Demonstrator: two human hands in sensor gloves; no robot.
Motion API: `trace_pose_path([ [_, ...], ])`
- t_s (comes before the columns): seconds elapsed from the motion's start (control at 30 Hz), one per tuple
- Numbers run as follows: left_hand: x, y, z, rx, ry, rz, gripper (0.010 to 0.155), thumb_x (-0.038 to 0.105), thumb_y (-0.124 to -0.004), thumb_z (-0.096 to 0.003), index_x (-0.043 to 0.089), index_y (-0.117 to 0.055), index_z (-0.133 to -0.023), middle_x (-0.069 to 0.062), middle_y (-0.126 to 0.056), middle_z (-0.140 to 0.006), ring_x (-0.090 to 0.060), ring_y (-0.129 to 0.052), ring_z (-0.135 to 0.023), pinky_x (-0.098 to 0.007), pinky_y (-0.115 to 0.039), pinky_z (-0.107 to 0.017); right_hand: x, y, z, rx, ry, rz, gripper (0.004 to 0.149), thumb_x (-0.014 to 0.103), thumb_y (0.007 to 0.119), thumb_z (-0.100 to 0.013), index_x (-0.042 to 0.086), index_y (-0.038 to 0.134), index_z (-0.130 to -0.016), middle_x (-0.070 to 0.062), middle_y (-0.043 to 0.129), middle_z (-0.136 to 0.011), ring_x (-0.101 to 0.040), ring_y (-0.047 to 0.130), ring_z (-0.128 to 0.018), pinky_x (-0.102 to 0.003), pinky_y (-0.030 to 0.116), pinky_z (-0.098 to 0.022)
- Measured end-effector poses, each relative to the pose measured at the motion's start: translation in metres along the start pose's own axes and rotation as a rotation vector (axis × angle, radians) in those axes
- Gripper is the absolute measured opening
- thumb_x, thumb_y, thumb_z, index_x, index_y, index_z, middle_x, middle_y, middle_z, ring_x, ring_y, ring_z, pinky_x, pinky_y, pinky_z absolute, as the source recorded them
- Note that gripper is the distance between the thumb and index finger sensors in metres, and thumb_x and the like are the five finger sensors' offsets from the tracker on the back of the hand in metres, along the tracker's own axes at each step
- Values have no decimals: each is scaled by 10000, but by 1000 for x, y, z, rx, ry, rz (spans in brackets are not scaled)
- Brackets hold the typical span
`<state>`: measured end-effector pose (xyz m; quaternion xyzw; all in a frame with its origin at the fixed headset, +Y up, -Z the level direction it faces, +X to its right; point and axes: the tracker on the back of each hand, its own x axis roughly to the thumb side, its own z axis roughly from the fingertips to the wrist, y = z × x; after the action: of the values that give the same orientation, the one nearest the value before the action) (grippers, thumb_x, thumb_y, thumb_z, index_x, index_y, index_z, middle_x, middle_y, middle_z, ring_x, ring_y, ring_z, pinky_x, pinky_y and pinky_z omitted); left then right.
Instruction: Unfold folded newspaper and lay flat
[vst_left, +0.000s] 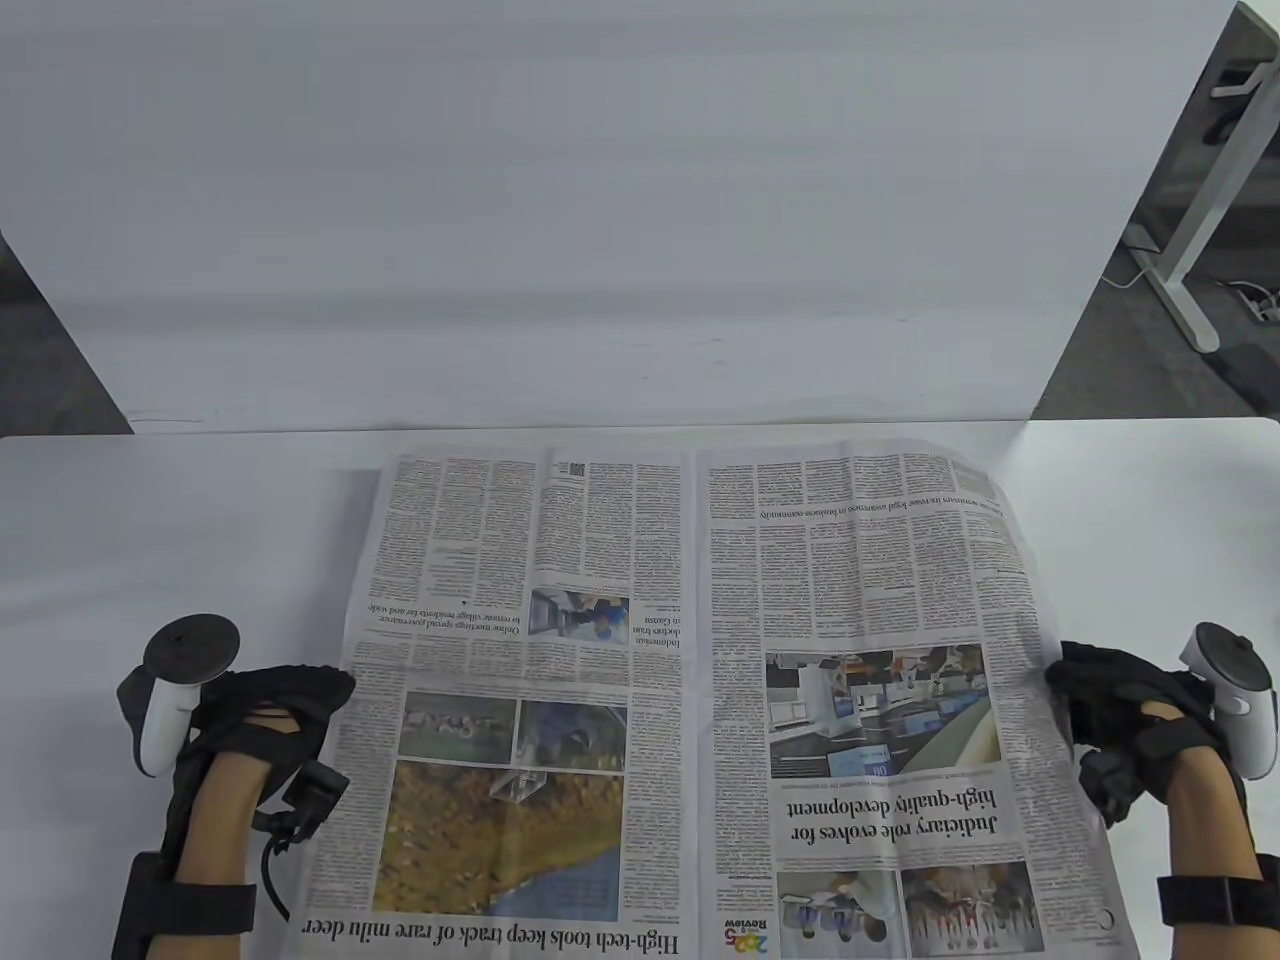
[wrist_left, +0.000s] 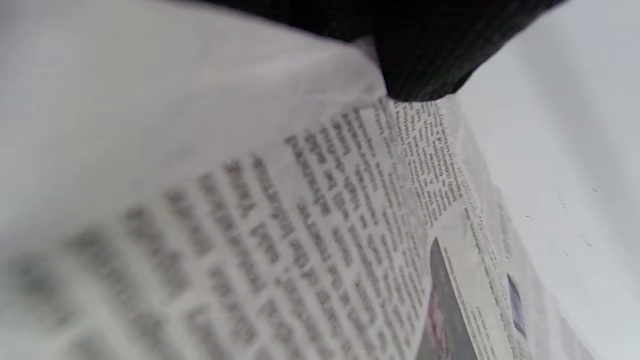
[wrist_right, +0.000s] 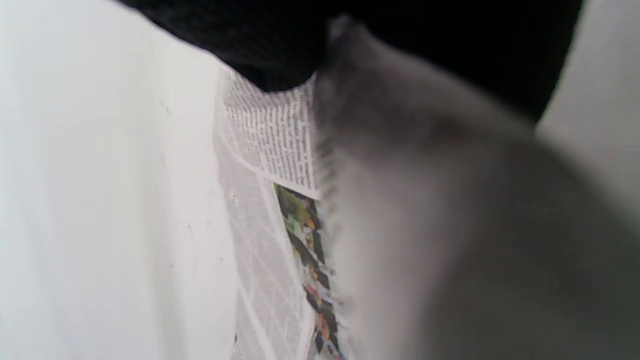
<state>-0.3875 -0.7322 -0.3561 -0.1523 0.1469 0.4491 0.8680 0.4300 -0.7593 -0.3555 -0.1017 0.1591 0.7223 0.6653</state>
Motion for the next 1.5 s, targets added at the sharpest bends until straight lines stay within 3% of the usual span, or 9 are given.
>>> trace_pose_path([
  [0.27, -6, 1, -4, -19, 45, -13, 450, 303, -826, -455, 8, -941, -775, -234, -1089, -624, -409, -1150, -483, -523, -881, -369, -1, 5, -4, -11, 4, 15, 495, 176, 810, -474, 1, 759, -935, -363, 838, -900, -556, 937, -703, -534, 874, -431],
  [0.47, 2, 17, 16, 164, 72, -183, 570, 353, -824, -462, 26, -788, -927, -291, -893, -874, -541, -969, -723, -614, -746, -515, 11, -7, 9, -146, -103, -21, 625, 252, 784, -521, 143, 512, -1073, -266, 514, -1125, -562, 546, -986, -602, 610, -677],
  [0.6, 27, 27, 49, 337, 10, -296, 701, 376, -822, -474, 136, -535, -1067, -263, -514, -1101, -597, -650, -965, -677, -557, -660, 45, 1, 39, -413, -248, 323, 622, 238, 802, -494, 167, 549, -1057, -234, 494, -1139, -545, 448, -1017, -640, 481, -704],
  [0.7, 56, 18, 74, 372, -146, -387, 720, 375, -827, -480, 270, -472, -1098, -193, -308, -1170, -581, -388, -1073, -693, -433, -726, 69, 40, 57, -440, -339, 720, 611, 247, 828, -456, 162, 631, -1028, -227, 575, -1119, -538, 497, -1006, -657, 465, -687],
  [0.8, 81, -22, 84, 187, -298, -565, 713, 379, -827, -481, 315, -481, -1101, -171, -322, -1184, -575, -346, -1083, -699, -430, -725, 73, 108, 64, -204, -286, 1086, 623, 275, 837, -454, 136, 638, -1028, -251, 605, -1106, -556, 536, -986, -671, 493, -660],
  [0.93, 76, -74, 71, -143, -152, -761, 745, 390, -795, -487, 389, -348, -1083, -164, -289, -1178, -580, -342, -1074, -693, -439, -722, 43, 163, 52, 31, -39, 1246, 693, 302, 825, -467, 100, 522, -1056, -326, 437, -1110, -643, 396, -954, -707, 426, -646],
  [1.03, 62, -93, 58, -253, -91, -774, 750, 374, -786, -489, 375, -320, -1076, -207, -370, -1154, -593, -417, -1046, -692, -485, -698, 23, 182, 46, 80, 12, 1342, 723, 321, 827, -457, 49, 499, -1042, -382, 454, -1066, -661, 445, -921, -706, 474, -624],
  [1.3, 45, -102, 35, -298, -30, -734, 707, 389, -771, -486, 281, -414, -1087, -228, -339, -1132, -584, -335, -1026, -704, -455, -708, 9, 176, 26, 54, 79, 1277, 738, 348, 823, -461, 45, 483, -1042, -395, 401, -1056, -673, 406, -908, -725, 483, -613],
  [1.5, 47, -112, 10, -273, -19, -687, 715, 403, -766, -483, 286, -395, -1083, -182, -189, -1128, -568, -162, -1004, -707, -385, -713, 8, 147, -8, 32, 118, 1135, 769, 366, 832, -466, 168, 390, -1064, -227, 233, -1123, -562, 184, -969, -735, 321, -639],
])
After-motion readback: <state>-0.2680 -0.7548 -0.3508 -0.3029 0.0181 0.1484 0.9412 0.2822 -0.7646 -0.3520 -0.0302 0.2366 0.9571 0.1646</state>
